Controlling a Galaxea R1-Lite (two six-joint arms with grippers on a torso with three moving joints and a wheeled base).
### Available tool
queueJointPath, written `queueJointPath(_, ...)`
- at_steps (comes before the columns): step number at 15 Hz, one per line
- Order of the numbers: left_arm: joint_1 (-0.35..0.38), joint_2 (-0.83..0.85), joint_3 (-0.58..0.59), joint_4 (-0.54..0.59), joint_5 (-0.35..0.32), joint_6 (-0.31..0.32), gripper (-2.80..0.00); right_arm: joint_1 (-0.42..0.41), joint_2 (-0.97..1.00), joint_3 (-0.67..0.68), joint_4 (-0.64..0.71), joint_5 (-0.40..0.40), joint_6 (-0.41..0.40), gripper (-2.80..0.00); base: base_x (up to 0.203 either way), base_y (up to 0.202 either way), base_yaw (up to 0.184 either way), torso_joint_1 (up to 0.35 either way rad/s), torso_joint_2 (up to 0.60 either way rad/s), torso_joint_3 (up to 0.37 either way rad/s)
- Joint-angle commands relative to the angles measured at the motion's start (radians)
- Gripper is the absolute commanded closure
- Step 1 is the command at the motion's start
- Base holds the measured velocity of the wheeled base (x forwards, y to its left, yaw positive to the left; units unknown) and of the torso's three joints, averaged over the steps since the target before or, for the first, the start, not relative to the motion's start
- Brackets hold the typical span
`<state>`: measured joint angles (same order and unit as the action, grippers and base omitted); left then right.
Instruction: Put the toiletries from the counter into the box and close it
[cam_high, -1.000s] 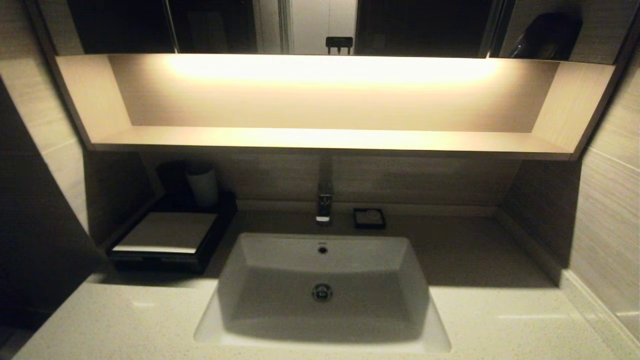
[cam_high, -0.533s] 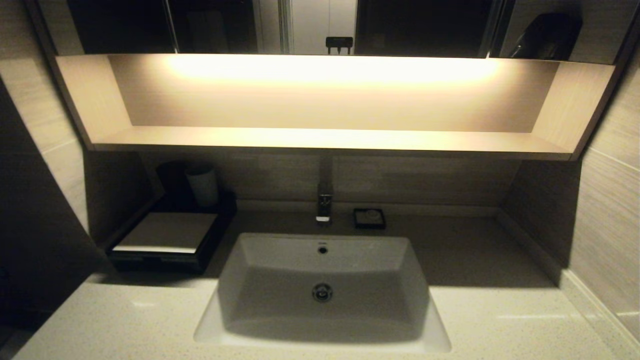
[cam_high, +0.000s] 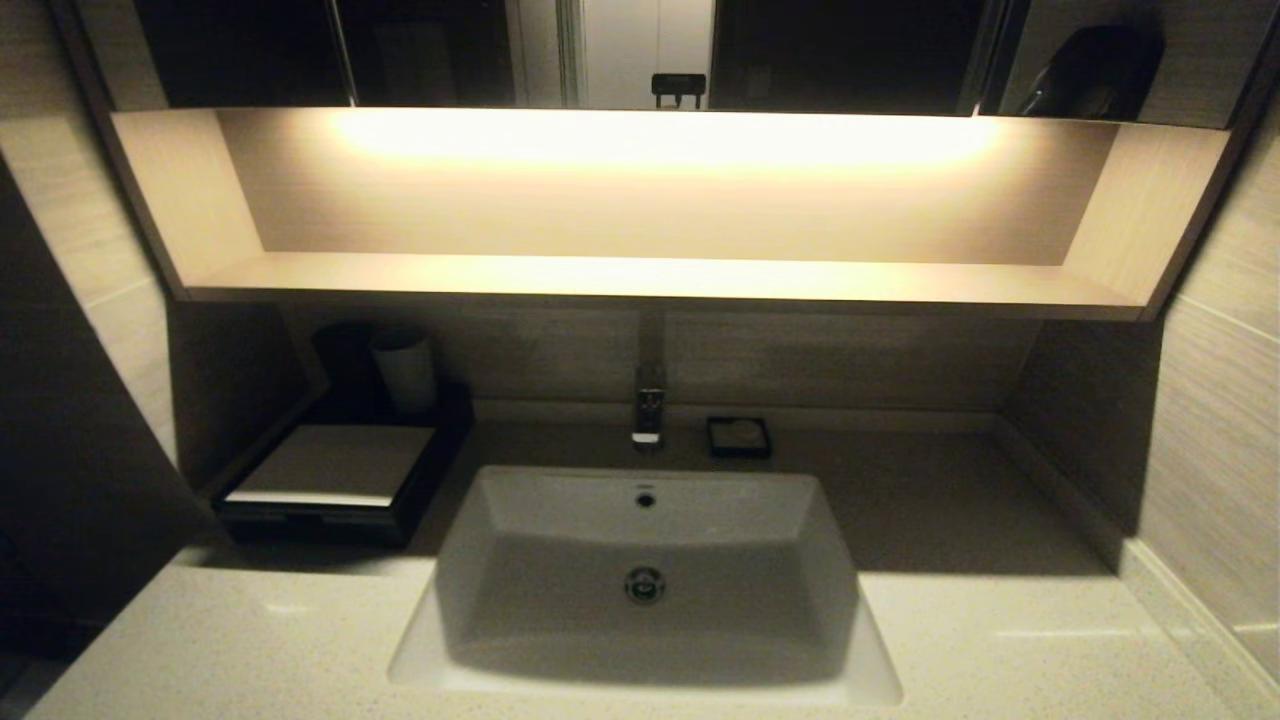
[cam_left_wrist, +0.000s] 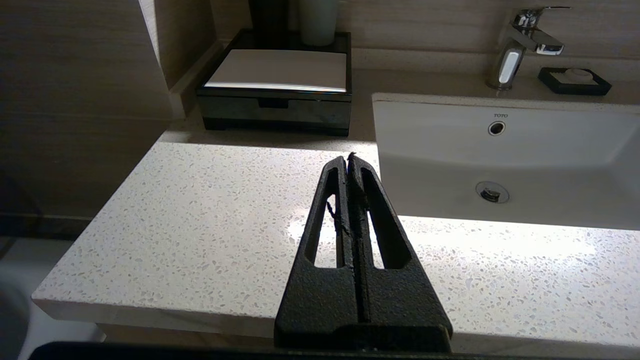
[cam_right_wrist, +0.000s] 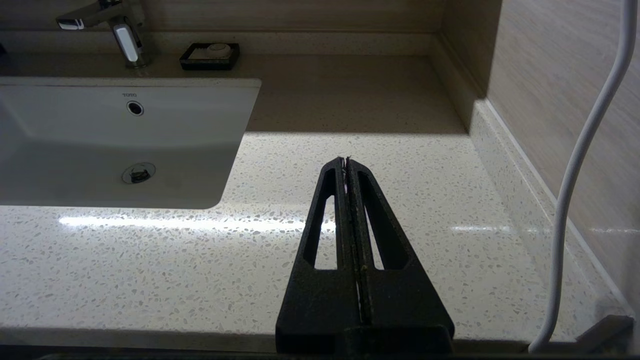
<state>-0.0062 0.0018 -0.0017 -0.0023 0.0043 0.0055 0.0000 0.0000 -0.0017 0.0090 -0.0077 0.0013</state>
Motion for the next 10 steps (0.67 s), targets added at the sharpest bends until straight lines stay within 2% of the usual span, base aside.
queueJointPath(1,0.0,0.0,0.0,-0.001,0.0,0.001,0.0,0.0,0.0,0.0,0.0,0.0,0.0,0.0,0.0,0.0,0.0,0.0,0.0,0.0)
queueJointPath(10,0.0,0.0,0.0,-0.001,0.0,0.001,0.0,0.0,0.0,0.0,0.0,0.0,0.0,0.0,0.0,0.0,0.0,0.0,0.0,0.0)
